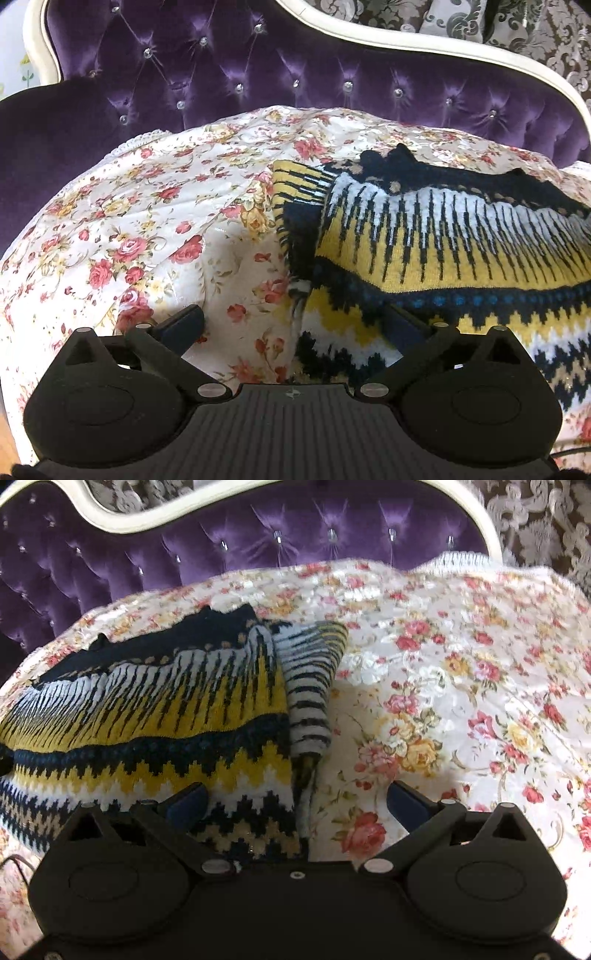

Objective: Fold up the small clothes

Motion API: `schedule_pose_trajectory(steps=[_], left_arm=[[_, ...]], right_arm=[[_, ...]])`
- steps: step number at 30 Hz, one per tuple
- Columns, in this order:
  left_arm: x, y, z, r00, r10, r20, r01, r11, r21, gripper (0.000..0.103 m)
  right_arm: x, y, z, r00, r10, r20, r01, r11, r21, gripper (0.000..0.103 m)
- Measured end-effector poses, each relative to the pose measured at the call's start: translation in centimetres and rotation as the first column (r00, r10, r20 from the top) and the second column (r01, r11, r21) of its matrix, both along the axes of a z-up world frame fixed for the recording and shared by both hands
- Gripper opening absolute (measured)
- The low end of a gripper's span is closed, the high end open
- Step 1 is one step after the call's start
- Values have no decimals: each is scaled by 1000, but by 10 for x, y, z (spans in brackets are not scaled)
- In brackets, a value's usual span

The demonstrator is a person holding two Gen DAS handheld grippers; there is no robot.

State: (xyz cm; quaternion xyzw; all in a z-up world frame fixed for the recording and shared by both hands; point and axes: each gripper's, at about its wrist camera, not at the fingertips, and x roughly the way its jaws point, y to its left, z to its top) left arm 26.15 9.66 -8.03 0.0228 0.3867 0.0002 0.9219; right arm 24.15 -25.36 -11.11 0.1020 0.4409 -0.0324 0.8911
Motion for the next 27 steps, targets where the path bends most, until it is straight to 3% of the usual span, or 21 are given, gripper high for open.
schedule_pose_trajectory(steps=[4,13,17,20,23,27], left_arm=[[1,0,0,1000,14,-6,-14,1000,-2,103],[8,-1,3,997,51,-54,-52,999,-13,103],[11,1,7,995,63,-79,-66,997,-36,103],[10,4,16,989,108,-102,-118,989,-92,102],[2,0,34,990,133,-49,-139,977,-160,102],[-3,-27,61,997,78,1,-77,986,-149,102]], right_arm=[[8,-6,2,998,8,-65,-5,999,44,103],[6,-38,5,997,-53,-61,67,963,262,103],[3,-60,3,995,-91,-50,103,906,410,103],[0,-78,-3,991,-124,-40,125,820,559,103],[-3,-89,-11,989,-142,-42,134,736,664,103],[1,-86,-9,990,-133,-39,125,744,656,103]])
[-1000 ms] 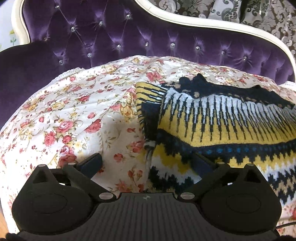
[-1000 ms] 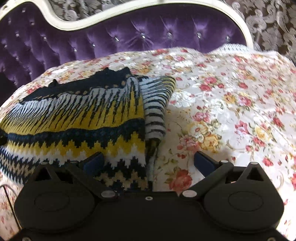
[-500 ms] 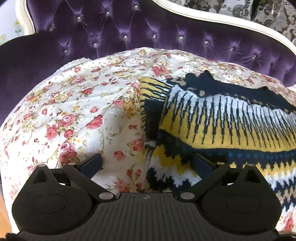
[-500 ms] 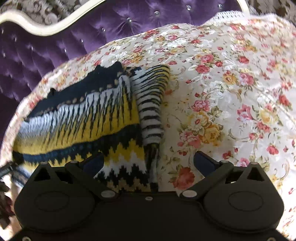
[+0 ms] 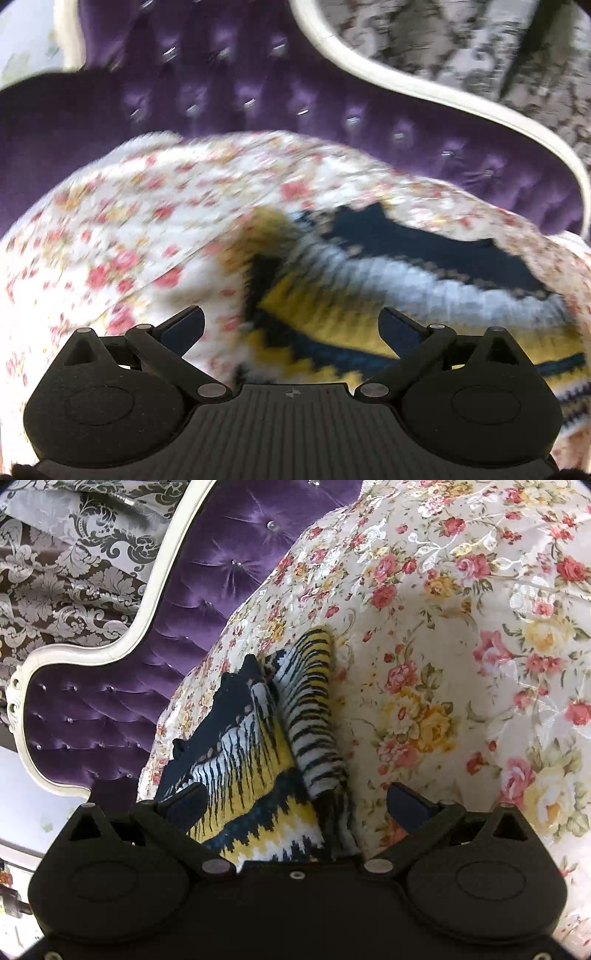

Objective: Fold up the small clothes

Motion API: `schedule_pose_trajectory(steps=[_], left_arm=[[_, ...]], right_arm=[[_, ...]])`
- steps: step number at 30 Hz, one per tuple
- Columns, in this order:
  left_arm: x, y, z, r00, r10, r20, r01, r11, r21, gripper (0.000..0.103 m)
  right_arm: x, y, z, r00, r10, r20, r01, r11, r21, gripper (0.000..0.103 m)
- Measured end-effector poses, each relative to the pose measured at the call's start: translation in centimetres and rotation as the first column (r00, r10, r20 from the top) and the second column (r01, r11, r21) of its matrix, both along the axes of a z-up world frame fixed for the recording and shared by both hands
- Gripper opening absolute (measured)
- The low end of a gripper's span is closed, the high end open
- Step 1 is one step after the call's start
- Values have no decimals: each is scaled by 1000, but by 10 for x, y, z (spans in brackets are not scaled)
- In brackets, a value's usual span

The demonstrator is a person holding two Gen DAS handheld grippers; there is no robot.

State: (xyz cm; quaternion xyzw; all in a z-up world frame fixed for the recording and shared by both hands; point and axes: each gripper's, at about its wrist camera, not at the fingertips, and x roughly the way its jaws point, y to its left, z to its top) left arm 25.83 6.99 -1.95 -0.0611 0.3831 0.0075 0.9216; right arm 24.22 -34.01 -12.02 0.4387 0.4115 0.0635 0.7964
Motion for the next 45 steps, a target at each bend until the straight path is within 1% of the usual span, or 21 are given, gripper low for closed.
schedule_pose_trajectory(steps=[4,6,9,13,21,31,36,41,45], left_arm=[[5,-40,15,995,-94,27,93,994,52,102],[9,-63,17,990,-136,39,132,988,86,102],[17,-90,14,985,-171,37,164,977,133,102],[27,-107,4,983,-183,29,177,974,141,102],[42,-126,-11,981,-196,4,191,959,208,102],[53,-129,-27,979,-203,-32,205,956,212,102],[59,-131,-38,975,-211,-71,221,950,219,102],[63,-129,-50,972,-209,-106,226,954,197,102],[63,-124,-56,976,-195,-99,209,966,155,103]], right_arm=[[0,2,2,1000,16,6,-16,1000,4,103],[0,4,0,1000,22,2,-22,1000,0,103],[-1,3,-1,1000,24,1,-24,1000,2,103],[-1,1,-1,1000,26,0,-26,1000,3,103],[0,2,-1,1000,26,1,-26,1000,2,103],[4,7,-3,999,38,-2,-38,999,-7,103],[5,8,-3,999,38,-3,-38,999,-7,103],[6,9,-4,999,41,-1,-41,999,-11,103],[7,10,-5,999,46,5,-46,999,-13,103]])
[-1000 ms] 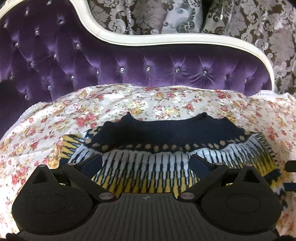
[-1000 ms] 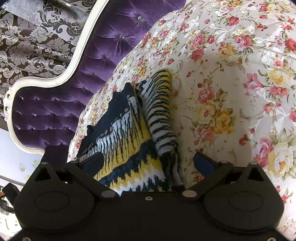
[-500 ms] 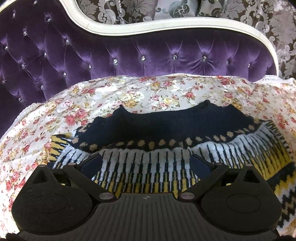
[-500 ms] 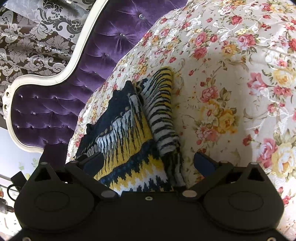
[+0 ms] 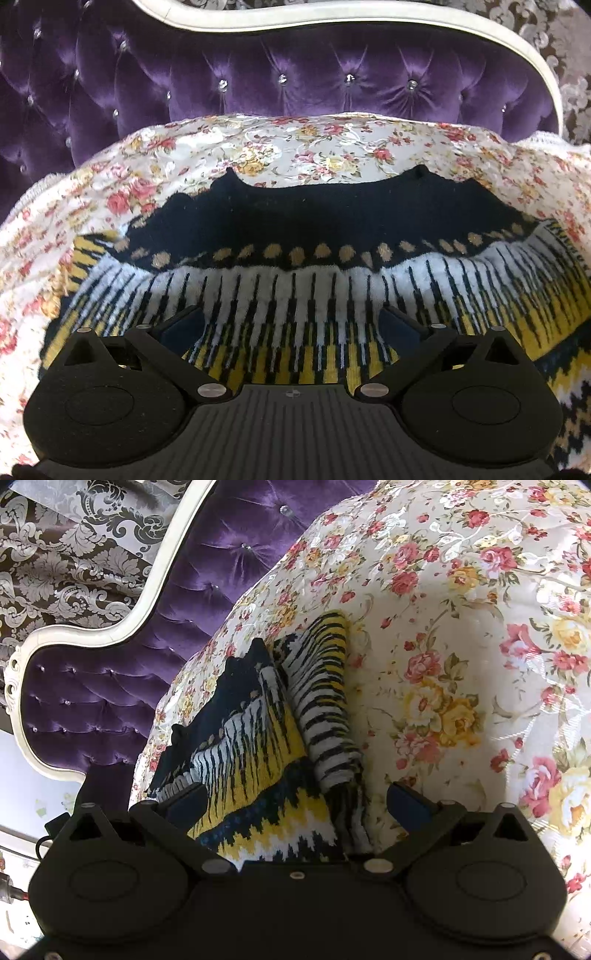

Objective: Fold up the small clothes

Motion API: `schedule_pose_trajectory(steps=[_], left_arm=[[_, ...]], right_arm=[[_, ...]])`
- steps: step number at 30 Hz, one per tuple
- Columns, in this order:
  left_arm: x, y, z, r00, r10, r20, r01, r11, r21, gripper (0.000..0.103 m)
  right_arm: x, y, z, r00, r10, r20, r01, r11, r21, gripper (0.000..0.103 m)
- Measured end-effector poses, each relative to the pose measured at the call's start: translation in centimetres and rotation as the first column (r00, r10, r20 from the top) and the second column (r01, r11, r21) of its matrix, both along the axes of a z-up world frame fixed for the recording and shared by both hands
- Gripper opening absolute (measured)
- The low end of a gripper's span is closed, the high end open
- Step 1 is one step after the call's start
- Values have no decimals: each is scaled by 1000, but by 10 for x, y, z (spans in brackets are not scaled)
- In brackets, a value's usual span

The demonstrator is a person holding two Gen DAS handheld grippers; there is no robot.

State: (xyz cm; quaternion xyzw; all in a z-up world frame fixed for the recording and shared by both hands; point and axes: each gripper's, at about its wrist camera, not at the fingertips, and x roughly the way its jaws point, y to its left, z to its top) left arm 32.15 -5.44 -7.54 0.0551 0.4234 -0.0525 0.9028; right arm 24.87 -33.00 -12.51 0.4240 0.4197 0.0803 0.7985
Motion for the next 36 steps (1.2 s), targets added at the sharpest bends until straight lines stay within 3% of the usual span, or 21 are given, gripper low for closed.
schedule_pose_trajectory(steps=[6,15,26,30,32,34,36], left_arm=[[-2,2,-5,1000,-17,19,17,1000,-12,103],[6,4,-5,999,-20,-38,19,999,-27,103],[6,4,-6,999,-21,-35,20,999,-25,103],[5,5,-7,999,-22,-29,21,999,-26,103],[5,4,-6,999,-21,-31,21,999,-25,103],[6,4,-6,999,-20,-34,19,999,-26,103],[7,5,-3,999,-30,-41,29,999,-24,103]], right_arm=[[1,-3,-4,1000,-7,13,6,999,39,103],[4,-7,-16,997,-25,74,13,988,154,103],[25,28,-5,982,87,166,-84,996,-25,103],[27,17,-9,987,45,152,-55,997,61,102],[23,11,-12,989,13,144,-23,998,65,81],[22,9,-17,995,7,99,-11,999,42,34],[21,6,-24,996,-3,95,-4,997,72,33]])
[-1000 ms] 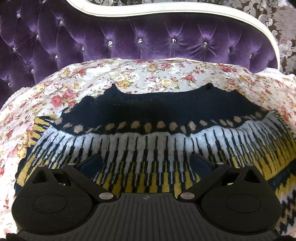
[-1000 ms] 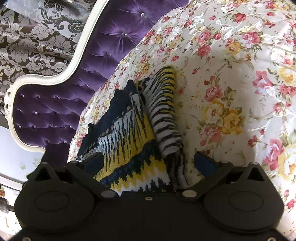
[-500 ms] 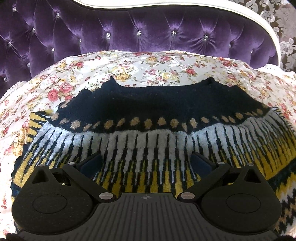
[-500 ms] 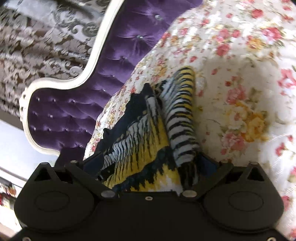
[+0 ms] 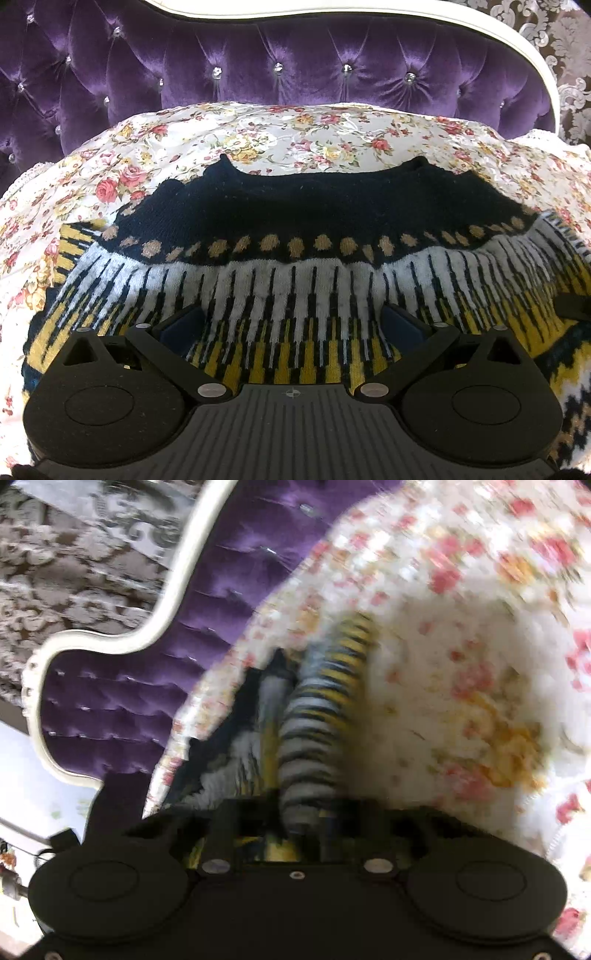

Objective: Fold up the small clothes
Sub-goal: 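Grasp the striped side with the right tool and fold it across the sweater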

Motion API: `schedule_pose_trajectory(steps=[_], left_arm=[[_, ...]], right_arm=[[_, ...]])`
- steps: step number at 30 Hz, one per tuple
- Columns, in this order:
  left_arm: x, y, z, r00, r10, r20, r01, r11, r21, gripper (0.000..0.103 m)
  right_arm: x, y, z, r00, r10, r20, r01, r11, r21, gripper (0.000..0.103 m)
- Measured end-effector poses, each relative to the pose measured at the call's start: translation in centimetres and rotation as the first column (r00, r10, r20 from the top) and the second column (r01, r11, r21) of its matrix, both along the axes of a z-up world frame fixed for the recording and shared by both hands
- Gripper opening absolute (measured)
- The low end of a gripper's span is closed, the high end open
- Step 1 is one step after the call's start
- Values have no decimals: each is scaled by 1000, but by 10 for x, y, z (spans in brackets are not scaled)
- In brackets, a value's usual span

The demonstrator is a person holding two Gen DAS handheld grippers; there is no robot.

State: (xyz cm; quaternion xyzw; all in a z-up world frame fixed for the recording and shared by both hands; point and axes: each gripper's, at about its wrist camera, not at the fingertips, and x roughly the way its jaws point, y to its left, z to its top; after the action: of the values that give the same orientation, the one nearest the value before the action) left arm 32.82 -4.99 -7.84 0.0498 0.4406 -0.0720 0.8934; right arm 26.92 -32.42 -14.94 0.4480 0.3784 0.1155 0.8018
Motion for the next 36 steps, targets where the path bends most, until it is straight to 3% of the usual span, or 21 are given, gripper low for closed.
schedule_pose_trajectory(steps=[1,3,6,8,12,14,17,23,28,36], left_arm=[[2,2,3,1000,0,-8,0,1000,-8,103],[4,9,14,1000,26,11,-25,998,-51,90],[11,21,21,994,106,32,-103,989,-104,89],[21,22,15,994,113,11,-112,990,-85,89],[22,8,3,994,87,60,-89,996,30,96],[20,4,1,993,91,78,-95,994,49,97],[17,11,8,994,87,67,-88,996,14,93],[-10,56,35,994,86,74,-76,989,-126,93],[-39,105,46,990,113,87,-102,987,-127,93],[-77,166,40,982,177,62,-161,966,-204,93]], right_arm=[[-1,0,1,1000,-3,-3,3,1000,2,33],[-1,4,9,1000,4,5,-4,999,-50,33],[-2,12,18,1000,10,24,-8,994,-107,33],[-5,13,21,999,10,32,-6,994,-113,33],[-6,13,26,999,14,51,-8,993,-115,33],[-5,16,31,998,20,66,-11,991,-135,33],[-6,20,36,996,29,86,-15,988,-156,33],[-7,36,51,993,48,110,-20,971,-240,32],[-2,51,64,992,57,110,-25,962,-273,32],[18,110,99,980,149,134,-110,958,-265,32]])
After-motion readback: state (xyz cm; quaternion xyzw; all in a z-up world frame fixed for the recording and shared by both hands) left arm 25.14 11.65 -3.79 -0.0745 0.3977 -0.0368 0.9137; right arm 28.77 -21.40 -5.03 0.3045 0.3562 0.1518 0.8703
